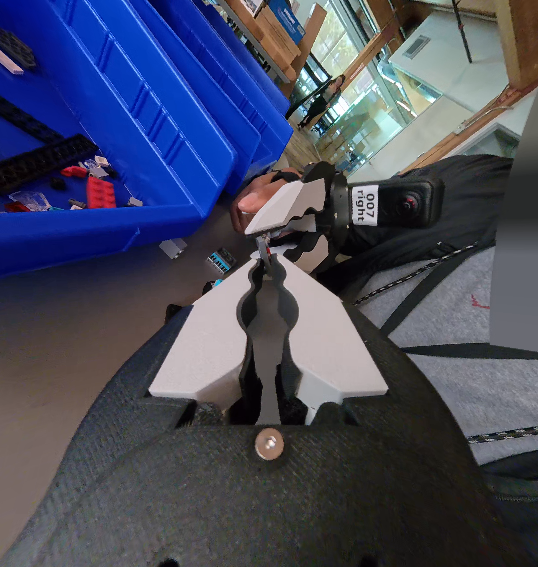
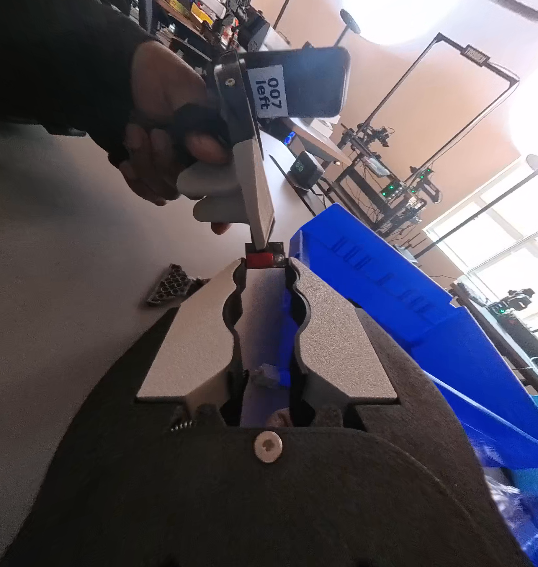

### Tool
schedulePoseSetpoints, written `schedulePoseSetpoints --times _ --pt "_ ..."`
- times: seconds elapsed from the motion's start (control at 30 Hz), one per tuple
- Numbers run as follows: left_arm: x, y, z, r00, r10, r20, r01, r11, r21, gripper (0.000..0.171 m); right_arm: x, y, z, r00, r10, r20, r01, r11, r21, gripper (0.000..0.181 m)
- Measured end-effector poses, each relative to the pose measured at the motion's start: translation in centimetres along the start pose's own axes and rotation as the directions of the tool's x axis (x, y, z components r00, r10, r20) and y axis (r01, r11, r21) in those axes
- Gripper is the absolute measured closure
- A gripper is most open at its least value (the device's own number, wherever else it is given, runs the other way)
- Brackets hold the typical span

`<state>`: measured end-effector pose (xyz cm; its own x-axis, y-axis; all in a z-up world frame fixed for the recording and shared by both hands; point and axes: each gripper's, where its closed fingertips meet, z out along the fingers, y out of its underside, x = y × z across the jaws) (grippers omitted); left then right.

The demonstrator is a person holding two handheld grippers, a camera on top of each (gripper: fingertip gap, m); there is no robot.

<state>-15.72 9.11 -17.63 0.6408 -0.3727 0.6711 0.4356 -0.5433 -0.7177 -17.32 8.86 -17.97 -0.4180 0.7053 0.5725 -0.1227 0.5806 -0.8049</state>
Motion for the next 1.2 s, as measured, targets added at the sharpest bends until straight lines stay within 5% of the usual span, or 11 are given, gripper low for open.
schedulePoseSetpoints --times 0.23,0.53,1.2 --pt "-0.5 -0.5 0.2 0.998 -0.056 -0.014 0.057 0.997 0.048 0.167 0.5 0.4 0.0 0.999 -0.027 -0.030 0.026 0.999 -0.018 0.155" --pt "-1.5 -0.1 0.7 0.975 0.130 0.181 -0.125 0.991 -0.037 0.168 0.3 1.0 0.2 0.997 -0.071 -0.040 0.068 0.996 -0.063 0.153" --pt "-1.3 -0.4 0.6 0.898 0.372 0.236 -0.360 0.928 -0.095 0.168 0.7 0.3 -0.2 0.956 0.273 0.106 -0.275 0.961 0.002 0.156"
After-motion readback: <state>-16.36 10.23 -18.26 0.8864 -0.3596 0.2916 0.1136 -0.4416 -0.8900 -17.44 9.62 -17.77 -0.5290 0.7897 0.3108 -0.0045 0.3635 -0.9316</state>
